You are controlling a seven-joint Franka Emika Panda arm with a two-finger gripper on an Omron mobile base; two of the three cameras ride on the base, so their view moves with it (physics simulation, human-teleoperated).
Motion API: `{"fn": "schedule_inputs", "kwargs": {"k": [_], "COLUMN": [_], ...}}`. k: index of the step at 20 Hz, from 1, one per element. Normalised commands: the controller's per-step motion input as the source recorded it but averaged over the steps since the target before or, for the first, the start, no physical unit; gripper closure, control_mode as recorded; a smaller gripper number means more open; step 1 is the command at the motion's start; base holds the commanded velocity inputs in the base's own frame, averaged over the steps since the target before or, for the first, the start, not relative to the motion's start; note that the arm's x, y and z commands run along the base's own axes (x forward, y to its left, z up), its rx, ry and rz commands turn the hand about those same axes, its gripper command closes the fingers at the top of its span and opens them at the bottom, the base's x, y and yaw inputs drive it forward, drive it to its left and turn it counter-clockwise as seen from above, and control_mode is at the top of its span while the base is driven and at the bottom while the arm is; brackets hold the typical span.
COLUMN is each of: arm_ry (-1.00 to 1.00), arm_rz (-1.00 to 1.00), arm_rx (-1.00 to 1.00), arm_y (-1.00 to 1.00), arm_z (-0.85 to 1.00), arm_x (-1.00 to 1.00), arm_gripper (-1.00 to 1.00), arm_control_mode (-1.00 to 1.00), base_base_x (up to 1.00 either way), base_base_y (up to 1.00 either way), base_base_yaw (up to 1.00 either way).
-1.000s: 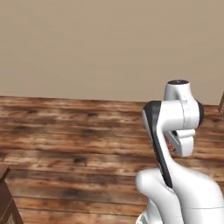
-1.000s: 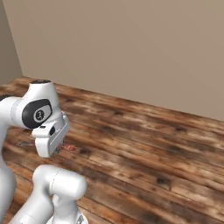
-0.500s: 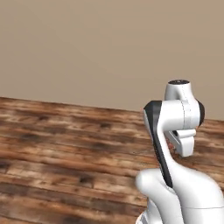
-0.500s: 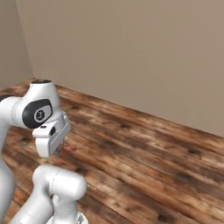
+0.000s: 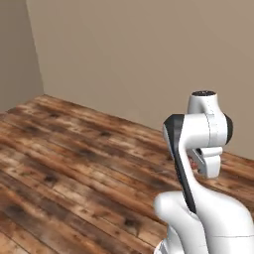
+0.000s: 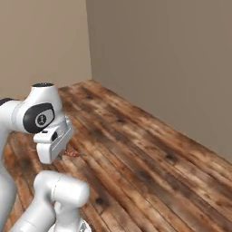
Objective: Place the cold items (kiwi and peach) from the fridge in one tupperware on the dining counter. Place the warm items (hot dog and kebab skewer) in the stove area in another tupperware.
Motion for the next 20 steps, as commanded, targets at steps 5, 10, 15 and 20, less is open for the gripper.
{"fn": "schedule_inputs", "kwargs": {"k": [5, 10, 15, 20], "arm_ry": [0.00, 0.00, 0.00, 0.00], "arm_rz": [0.00, 0.00, 0.00, 0.00], "arm_rx": [0.00, 0.00, 0.00, 0.00], "arm_y": [0.00, 0.00, 0.00, 0.00], "arm_z": [0.00, 0.00, 0.00, 0.00], "arm_x": [0.00, 0.00, 0.00, 0.00], "arm_gripper": [1.00, 1.00, 1.00, 1.00], "arm_control_mode": [1.00, 1.00, 1.00, 1.00], "base_base_x": [1.00, 0.87, 0.92, 1.00], "base_base_y": [0.00, 0.00, 0.00, -0.26], "base_base_yaw": [0.74, 0.77, 0.66, 0.43]}}
